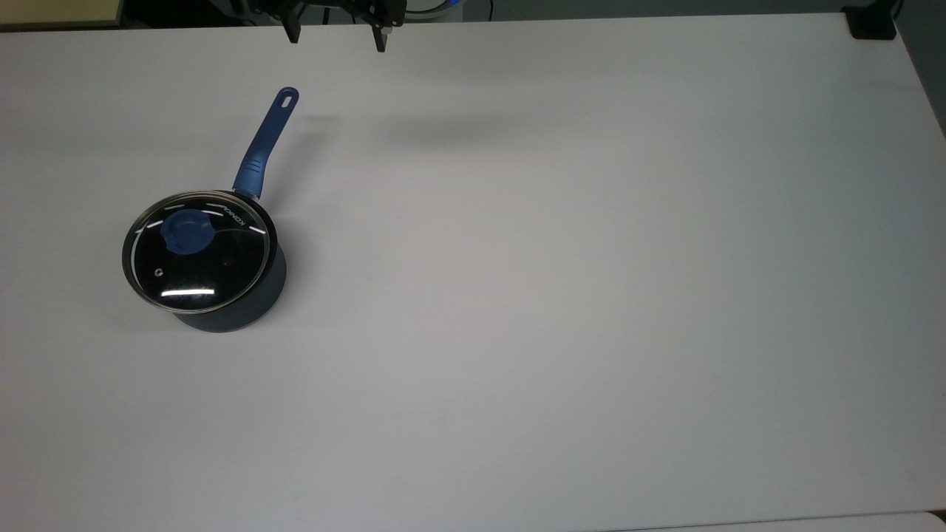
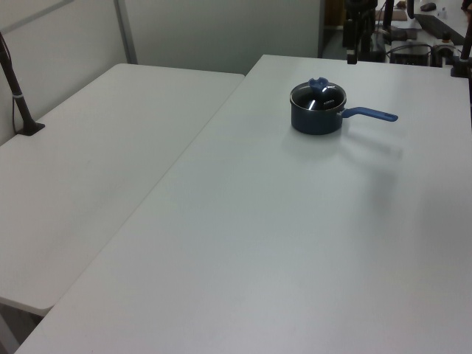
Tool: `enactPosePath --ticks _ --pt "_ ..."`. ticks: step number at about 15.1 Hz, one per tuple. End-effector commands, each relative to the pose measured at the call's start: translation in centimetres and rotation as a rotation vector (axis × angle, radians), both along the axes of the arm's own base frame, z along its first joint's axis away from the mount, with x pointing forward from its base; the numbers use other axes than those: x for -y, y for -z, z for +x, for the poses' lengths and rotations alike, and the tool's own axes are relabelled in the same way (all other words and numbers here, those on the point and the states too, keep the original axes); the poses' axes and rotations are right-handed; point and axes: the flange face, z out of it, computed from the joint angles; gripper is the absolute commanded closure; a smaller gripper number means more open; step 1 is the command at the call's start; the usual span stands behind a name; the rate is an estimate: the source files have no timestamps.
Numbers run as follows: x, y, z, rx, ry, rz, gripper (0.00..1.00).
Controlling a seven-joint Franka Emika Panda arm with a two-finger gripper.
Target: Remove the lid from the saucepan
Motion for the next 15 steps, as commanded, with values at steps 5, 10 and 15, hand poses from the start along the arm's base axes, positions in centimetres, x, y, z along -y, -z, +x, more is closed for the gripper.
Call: enactPosePath --ticks 5,10,15 --pt "0.2 -0.1 0.2 0.017 -0.002 -0.014 0.0" --pt "0.3 -0.1 0.2 0.019 -0.001 -0.013 0.0" --pt "2.4 -1.2 0.2 0.045 0.032 -0.015 0.0"
